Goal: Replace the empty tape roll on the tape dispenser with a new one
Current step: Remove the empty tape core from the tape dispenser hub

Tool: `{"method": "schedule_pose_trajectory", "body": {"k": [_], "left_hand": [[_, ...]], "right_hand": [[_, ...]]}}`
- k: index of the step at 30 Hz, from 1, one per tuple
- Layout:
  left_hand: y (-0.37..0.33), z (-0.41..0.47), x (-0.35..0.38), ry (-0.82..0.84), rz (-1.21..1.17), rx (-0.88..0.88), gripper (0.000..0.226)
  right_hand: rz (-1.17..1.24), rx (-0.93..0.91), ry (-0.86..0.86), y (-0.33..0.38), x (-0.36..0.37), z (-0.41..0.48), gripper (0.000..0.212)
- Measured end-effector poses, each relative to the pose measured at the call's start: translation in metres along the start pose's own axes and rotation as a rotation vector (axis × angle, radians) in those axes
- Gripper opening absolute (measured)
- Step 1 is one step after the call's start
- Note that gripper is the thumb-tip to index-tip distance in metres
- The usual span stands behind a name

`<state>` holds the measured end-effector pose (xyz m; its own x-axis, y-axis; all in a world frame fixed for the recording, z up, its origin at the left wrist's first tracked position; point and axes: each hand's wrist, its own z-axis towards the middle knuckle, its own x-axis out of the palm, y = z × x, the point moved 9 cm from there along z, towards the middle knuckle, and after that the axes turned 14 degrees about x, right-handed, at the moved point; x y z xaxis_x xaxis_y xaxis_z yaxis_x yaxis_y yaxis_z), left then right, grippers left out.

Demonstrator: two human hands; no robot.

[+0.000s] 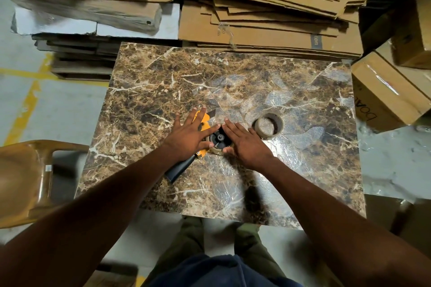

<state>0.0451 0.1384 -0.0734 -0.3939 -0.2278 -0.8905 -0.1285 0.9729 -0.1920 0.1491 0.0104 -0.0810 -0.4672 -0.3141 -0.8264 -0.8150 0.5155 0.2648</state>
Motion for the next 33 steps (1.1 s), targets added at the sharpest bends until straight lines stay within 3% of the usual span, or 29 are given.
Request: {"method": "schedule_pose_trajectory", "body": {"k": [8,10,12,14,16,19,26,29,33], "left_hand": [[-0.002,0.000,-0.007,-0.033,-0.042,-0.021,0.065],[-0.003,-0.008,-0.015,-0.168,-0.072,-0.060,0.061],[-0.003,-0.027,-0.025,-0.440,-0.191,-0.152,0.047],[0.004,-0.052,-0.023,-0.706,-0.401,-0.300,0.030],[0.013,-0.070,-0.008,-0.798,-0.605,-0.496,0.031],[0.016,-0.072,0.018,-0.676,-0.839,-0.639,0.054],[0.013,-0.064,0.014,-0.570,-0.879,-0.504,0.069],[0.017,-0.055,0.013,-0.527,-0.856,-0.486,0.060],[0.028,-0.042,0.004,-0.529,-0.784,-0.559,0.036]], "right_hand": [[-0.036,0.056,-0.024,0.003,-0.003,0.000,0.080],[-0.055,0.091,-0.050,0.005,-0.005,-0.002,0.081],[-0.060,0.134,-0.084,0.006,-0.007,-0.003,0.084],[-0.068,0.176,-0.119,0.010,-0.008,-0.003,0.085],[-0.069,0.204,-0.182,0.014,-0.013,-0.004,0.084],[-0.067,0.231,-0.268,0.016,-0.018,-0.006,0.073],[-0.017,0.285,-0.374,0.012,-0.024,-0.021,0.050],[0.009,0.341,-0.373,0.010,-0.023,-0.028,0.056],[-0.026,0.410,-0.285,0.005,-0.011,-0.029,0.086]]}}
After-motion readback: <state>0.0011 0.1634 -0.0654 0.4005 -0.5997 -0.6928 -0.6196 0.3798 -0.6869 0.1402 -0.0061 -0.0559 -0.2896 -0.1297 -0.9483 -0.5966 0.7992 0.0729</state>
